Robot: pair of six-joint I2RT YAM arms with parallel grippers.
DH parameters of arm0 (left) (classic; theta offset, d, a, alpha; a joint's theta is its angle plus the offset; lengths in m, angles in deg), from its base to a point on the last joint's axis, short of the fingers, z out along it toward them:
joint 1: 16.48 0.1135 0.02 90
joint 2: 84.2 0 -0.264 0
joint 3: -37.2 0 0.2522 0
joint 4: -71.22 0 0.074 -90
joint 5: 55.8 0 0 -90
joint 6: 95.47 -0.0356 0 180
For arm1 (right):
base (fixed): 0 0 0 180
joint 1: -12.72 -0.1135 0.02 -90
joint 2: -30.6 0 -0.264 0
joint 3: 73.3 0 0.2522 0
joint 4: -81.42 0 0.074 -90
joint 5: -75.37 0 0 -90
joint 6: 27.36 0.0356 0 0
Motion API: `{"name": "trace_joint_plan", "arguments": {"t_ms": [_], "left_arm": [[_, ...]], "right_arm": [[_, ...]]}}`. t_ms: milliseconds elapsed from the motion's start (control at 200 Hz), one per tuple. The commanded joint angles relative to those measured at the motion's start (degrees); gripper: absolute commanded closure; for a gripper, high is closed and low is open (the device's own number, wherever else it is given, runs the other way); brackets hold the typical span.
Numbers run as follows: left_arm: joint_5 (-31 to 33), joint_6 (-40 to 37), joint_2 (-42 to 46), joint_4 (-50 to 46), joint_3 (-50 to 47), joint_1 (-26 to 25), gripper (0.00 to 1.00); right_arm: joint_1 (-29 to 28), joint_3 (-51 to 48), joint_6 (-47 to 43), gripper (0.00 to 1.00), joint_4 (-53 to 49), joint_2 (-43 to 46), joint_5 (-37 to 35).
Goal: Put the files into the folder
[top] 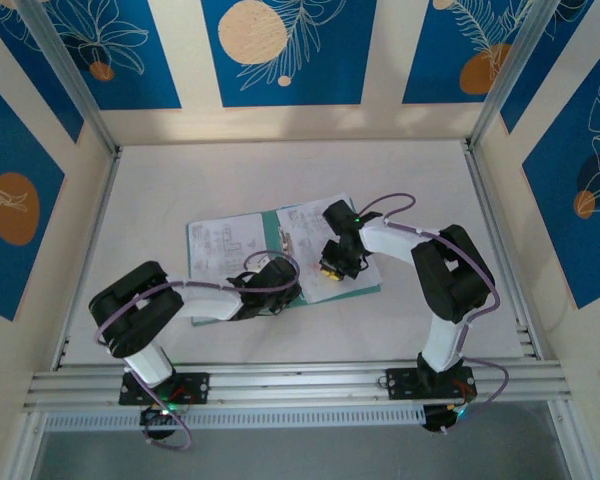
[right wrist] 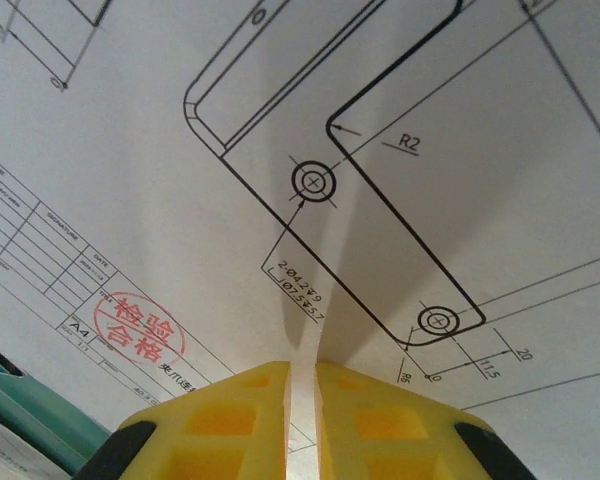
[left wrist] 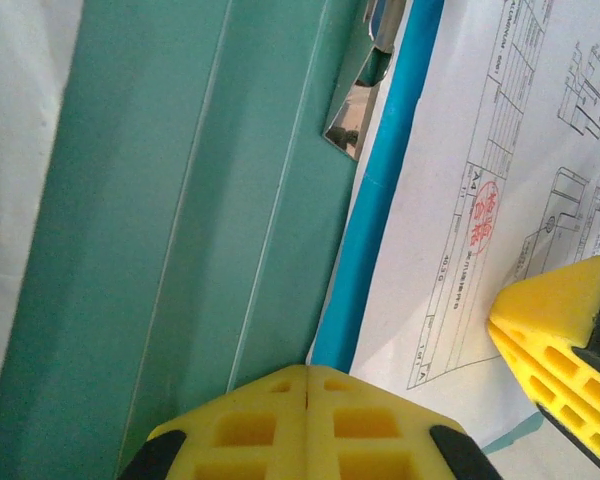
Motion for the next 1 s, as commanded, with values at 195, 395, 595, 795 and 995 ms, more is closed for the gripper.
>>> {"name": "trace_joint_plan", "arguments": {"t_ms": [195,395,595,795,995], "left_arm": [[0.44,-0.17,2.14,-4.03,-0.71,-0.62,1.0],[0.05,-0.26,1.97,-3.88,-0.72,-0.63,1.0],[0.66,0.03,2.37,-5.0,-0.88,-0.98,0.88],[0.84,-0.31,3.02,-5.9,-0.88,-1.07,0.82],[0.91,-0.48,3.15,-6.6,-0.62,-1.09,0.79]], "right_arm": [[-0.81,-1.09,2.31,0.83,-0.51,0.88,0.55],[-0.92,-0.93,2.33,0.83,-0.74,0.93,0.05],[-0.95,-0.54,2.16,0.83,-0.56,0.14,0.44],[-1.04,-0.45,2.09,0.83,-0.31,0.11,0.73],[-1.15,0.34,1.28,0.83,-0.49,-0.71,1.26]]}}
